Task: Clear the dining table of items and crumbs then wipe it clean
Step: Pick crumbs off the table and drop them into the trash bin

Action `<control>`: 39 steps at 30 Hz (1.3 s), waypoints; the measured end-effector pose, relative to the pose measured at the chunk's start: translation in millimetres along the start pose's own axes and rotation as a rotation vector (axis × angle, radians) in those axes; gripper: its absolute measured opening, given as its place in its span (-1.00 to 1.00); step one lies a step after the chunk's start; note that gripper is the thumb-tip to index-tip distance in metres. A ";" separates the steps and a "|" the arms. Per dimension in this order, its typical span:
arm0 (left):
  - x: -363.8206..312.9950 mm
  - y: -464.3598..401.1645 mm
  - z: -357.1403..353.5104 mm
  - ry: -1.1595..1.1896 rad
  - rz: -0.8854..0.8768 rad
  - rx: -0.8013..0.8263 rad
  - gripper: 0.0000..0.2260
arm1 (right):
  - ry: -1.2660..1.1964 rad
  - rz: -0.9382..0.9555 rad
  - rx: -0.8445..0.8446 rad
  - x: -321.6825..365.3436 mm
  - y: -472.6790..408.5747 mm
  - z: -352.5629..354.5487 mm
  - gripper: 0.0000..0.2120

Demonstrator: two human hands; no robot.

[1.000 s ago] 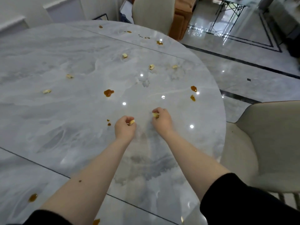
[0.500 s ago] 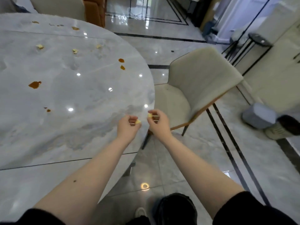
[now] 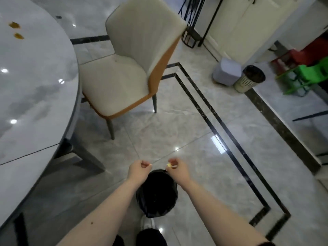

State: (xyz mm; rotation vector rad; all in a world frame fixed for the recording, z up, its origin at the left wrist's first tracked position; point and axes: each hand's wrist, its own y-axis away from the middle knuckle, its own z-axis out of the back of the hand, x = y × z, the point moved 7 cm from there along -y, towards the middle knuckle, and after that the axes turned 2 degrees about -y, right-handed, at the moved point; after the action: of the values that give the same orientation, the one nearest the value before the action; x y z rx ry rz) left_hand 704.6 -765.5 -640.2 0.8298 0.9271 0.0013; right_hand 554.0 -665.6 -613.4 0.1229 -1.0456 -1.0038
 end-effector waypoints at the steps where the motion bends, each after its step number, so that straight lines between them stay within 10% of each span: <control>1: 10.7 -2.5 -12.9 -0.018 0.017 0.016 -0.81 | 0.008 -0.035 0.009 -15.1 1.6 2.7 -0.76; 16: 50.4 0.1 -70.0 -0.156 0.178 0.165 -0.90 | 0.113 -0.221 0.288 -84.4 13.6 6.2 -0.70; 39: -31.6 96.4 411.5 0.355 -0.138 -0.566 -0.89 | 0.030 0.521 0.486 380.2 104.7 -232.7 -0.78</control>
State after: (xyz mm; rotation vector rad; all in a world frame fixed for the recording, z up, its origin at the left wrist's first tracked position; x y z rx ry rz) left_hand 1008.0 -968.7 -424.9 0.2388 1.2385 0.2872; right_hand 844.8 -969.2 -431.7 0.2459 -1.1976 -0.2673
